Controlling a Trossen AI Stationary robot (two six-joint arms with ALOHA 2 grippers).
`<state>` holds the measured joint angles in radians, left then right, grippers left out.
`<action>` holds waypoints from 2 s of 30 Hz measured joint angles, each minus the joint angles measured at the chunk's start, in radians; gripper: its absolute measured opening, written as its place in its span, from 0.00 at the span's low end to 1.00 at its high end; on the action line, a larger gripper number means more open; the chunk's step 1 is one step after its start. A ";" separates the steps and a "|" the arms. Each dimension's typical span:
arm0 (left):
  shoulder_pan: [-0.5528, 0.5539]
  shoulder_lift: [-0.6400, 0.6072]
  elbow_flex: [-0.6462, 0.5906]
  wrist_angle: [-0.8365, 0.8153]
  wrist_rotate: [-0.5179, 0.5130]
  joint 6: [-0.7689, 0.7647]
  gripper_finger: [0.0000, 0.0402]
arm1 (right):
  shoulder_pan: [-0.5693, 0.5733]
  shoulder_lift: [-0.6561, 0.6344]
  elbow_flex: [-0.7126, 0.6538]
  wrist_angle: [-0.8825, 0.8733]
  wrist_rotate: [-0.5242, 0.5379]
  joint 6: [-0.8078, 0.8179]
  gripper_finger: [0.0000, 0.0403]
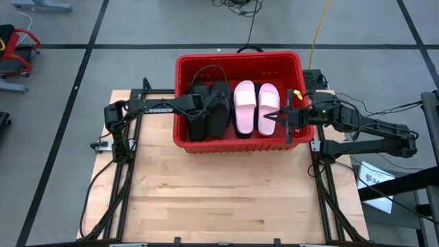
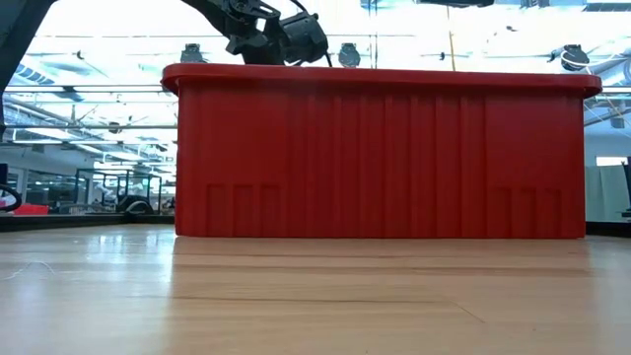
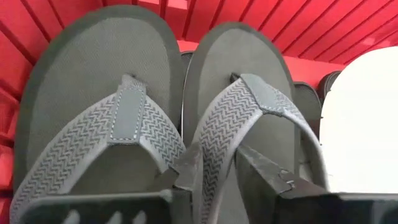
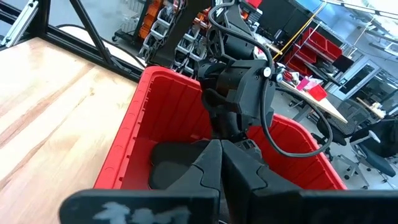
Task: Pick and place slides into bin
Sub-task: Stack the black flip flop on top of the black slide in the red bin, then return to Home Position
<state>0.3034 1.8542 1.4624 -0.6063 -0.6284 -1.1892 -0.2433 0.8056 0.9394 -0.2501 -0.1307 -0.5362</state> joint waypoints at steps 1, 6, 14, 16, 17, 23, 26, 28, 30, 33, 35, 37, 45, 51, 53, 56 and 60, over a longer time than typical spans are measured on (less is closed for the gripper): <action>0.000 0.000 0.000 0.000 0.002 -0.001 0.23 | 0.000 -0.001 0.000 0.000 0.000 0.000 0.00; 0.000 0.000 0.000 -0.002 0.004 0.029 0.31 | 0.000 -0.008 0.000 -0.001 0.000 0.020 0.00; 0.000 -0.017 0.001 0.003 0.070 0.059 0.35 | 0.000 -0.040 0.000 -0.008 0.000 0.064 0.00; 0.000 -0.021 0.001 0.005 0.073 0.091 0.35 | 0.000 -0.046 0.000 -0.008 0.000 0.064 0.00; 0.000 -0.022 0.001 0.005 0.073 0.099 0.35 | 0.000 -0.049 0.000 -0.008 0.000 0.065 0.00; 0.001 -0.022 0.001 0.001 0.079 0.155 0.35 | 0.000 -0.051 0.000 -0.016 0.000 0.109 0.00; 0.003 -0.022 0.001 -0.019 0.104 0.162 0.35 | 0.000 -0.051 0.000 -0.019 0.000 0.108 0.00; 0.006 -0.027 0.001 -0.050 0.112 0.168 0.35 | 0.000 -0.051 0.000 -0.018 0.000 0.108 0.00; 0.008 -0.037 0.001 -0.083 0.113 0.163 0.35 | 0.000 -0.051 0.000 -0.018 0.000 0.108 0.00; 0.012 -0.058 0.001 -0.119 0.112 0.162 0.35 | 0.000 -0.051 0.000 -0.018 0.000 0.107 0.00; 0.012 -0.077 0.001 -0.115 0.108 0.172 0.35 | 0.000 -0.051 0.000 -0.016 -0.001 0.110 0.00; 0.012 -0.100 0.001 -0.108 0.098 0.218 0.35 | 0.000 -0.051 0.000 -0.017 -0.001 0.111 0.00; 0.006 -0.276 0.001 -0.072 0.103 0.559 0.30 | 0.001 -0.076 0.000 -0.022 -0.006 0.140 0.00; -0.041 -0.448 0.000 -0.073 0.131 0.843 0.09 | 0.001 -0.130 0.000 -0.094 -0.125 0.190 0.00; -0.069 -0.493 0.001 -0.075 0.132 0.942 0.03 | 0.001 -0.149 0.000 -0.134 -0.159 0.227 0.00; -0.091 -0.551 0.001 -0.093 0.136 1.030 0.03 | 0.001 -0.173 0.000 -0.192 -0.200 0.270 0.00; -0.096 -0.630 -0.015 -0.122 0.191 1.105 0.02 | 0.003 -0.211 -0.001 -0.239 -0.276 0.308 0.00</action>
<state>0.2073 1.2243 1.4476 -0.7282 -0.4378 -0.0843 -0.2408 0.5948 0.9386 -0.4888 -0.4066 -0.2285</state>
